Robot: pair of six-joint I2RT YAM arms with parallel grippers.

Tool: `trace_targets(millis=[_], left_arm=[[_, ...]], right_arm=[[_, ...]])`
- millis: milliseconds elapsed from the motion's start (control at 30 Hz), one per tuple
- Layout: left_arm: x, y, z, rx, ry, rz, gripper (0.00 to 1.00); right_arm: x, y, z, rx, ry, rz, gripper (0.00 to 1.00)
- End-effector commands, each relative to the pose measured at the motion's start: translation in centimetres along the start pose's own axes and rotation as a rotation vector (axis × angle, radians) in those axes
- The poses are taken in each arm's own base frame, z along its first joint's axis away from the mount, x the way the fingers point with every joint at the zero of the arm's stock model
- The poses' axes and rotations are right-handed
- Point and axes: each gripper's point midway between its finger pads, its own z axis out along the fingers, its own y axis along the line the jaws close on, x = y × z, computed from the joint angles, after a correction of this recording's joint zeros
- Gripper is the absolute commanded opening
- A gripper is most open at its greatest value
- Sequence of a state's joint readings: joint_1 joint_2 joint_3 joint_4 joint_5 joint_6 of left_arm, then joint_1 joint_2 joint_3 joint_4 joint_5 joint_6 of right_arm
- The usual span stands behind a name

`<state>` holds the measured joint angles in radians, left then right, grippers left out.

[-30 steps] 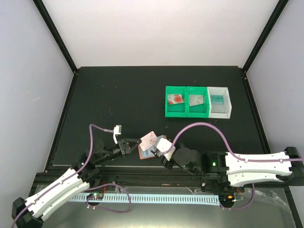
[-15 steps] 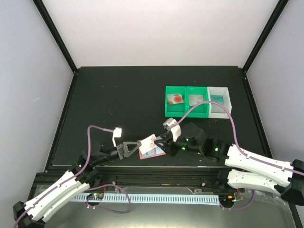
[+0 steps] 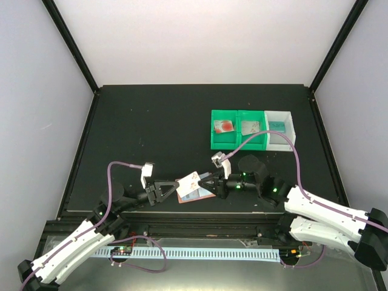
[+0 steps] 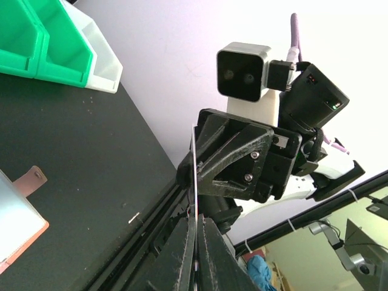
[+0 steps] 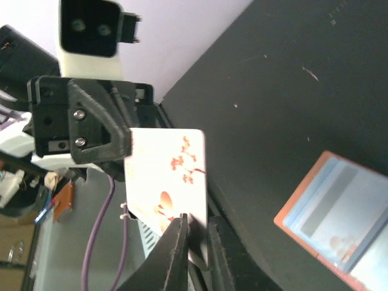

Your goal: Take the credit cards out of the card holder

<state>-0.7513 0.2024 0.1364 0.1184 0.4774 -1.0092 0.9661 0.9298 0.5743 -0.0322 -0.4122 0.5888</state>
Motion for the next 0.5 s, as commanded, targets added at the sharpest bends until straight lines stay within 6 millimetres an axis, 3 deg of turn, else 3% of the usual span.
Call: trace_targets(millis=[0,100,167,367,467], left_arm=[[-0.1,-0.5,-0.1,0.03,-0.007,0.033,0.01],[-0.1,-0.2,0.0,0.015,-0.01,0.028,0.02],[-0.1,0.2,0.0,-0.011,-0.01,0.018,0.07],[-0.2,1.8,-0.3,-0.093,-0.025,0.008,0.65],[-0.2,2.4,-0.4,-0.123,-0.028,0.005,0.87]], right_arm=[[-1.4,2.0,-0.6,-0.102,-0.048,-0.012,0.06],[-1.3,1.9,-0.7,-0.106,-0.056,-0.001,0.01],[-1.3,1.8,-0.8,-0.106,-0.063,0.005,0.01],[-1.8,1.3,-1.2,-0.084,-0.081,-0.01,0.01],[-2.6,0.0,-1.9,-0.013,-0.107,-0.032,0.01]])
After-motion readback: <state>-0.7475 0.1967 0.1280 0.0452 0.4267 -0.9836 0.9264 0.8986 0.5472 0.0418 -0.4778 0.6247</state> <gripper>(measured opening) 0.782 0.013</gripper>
